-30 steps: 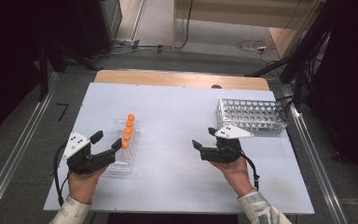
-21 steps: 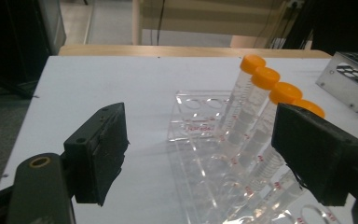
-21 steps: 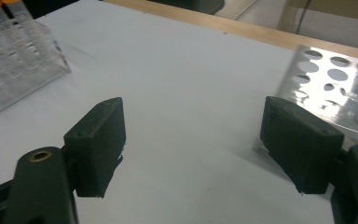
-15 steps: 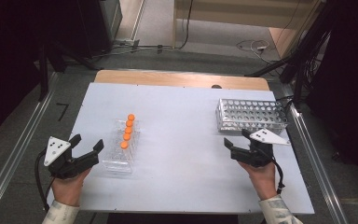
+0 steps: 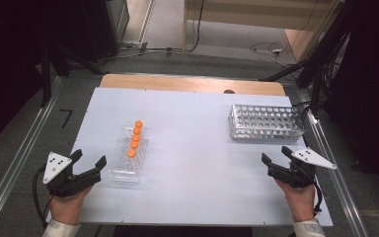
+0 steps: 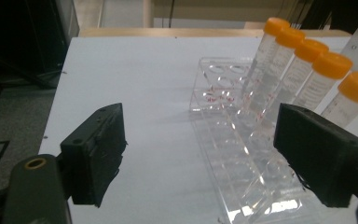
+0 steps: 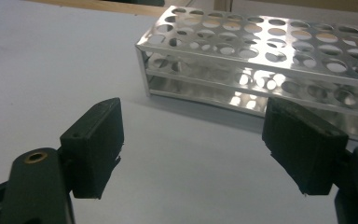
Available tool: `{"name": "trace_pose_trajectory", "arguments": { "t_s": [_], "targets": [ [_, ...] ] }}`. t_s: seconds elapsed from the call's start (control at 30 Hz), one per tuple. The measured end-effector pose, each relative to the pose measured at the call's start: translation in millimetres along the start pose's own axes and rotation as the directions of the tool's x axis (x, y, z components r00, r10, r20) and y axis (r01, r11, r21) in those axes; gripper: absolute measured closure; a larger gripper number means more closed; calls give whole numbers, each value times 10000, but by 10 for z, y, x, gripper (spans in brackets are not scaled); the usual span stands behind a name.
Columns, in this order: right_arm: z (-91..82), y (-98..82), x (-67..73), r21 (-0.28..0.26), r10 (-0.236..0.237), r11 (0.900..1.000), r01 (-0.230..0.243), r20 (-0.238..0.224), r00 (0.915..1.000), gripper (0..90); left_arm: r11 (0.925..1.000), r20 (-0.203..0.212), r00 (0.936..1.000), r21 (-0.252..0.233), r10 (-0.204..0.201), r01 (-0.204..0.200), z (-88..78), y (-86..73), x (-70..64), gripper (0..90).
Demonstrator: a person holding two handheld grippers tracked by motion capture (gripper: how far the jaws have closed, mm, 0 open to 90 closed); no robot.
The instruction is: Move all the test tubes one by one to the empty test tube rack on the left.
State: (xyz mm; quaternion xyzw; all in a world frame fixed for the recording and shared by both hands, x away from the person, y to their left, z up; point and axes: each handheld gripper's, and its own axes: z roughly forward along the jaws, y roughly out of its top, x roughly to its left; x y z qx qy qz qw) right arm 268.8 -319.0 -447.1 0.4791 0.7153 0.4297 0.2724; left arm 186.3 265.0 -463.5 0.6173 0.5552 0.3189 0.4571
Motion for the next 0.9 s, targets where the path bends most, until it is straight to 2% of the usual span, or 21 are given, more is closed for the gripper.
{"name": "trace_pose_trajectory", "arguments": {
  "t_s": [0.17, 0.37, 0.47, 0.6, 0.7, 0.8, 0.9],
  "targets": [
    [-105, -71, -110, -40, 156, 9999, -154, 389, 9991, 187, 10000, -255, 9997, 71, -66, 68, -10, -44, 59, 156],
    [-203, -173, -276, 13, 538, 9985, -542, 974, 9938, 182, 9997, -627, 9980, 223, -101, 115, 12, -87, 126, 155],
    [-241, -229, -333, 85, 543, 9984, -559, 1317, 9898, 181, 9994, -829, 9961, 180, -284, 300, 16, -100, 164, 155],
    [-271, -295, -430, 247, 845, 9956, -905, 1823, 9796, 180, 9971, -1001, 9928, 336, -651, 687, 50, -141, 258, 155],
    [-290, -345, -493, 263, 1098, 9927, -1174, 2011, 9734, 177, 9931, -1017, 9916, 776, -801, 882, 109, -177, 302, 139],
    [-280, -395, -533, 393, 1230, 9903, -1336, 2040, 9712, 165, 9913, -1002, 9918, 969, -790, 888, 131, -191, 316, 136],
    [-271, -410, -545, 358, 1625, 9845, -1716, 1812, 9699, 142, 9883, -1156, 9905, 1241, -739, 883, 166, -206, 317, 136]
  ]
}}
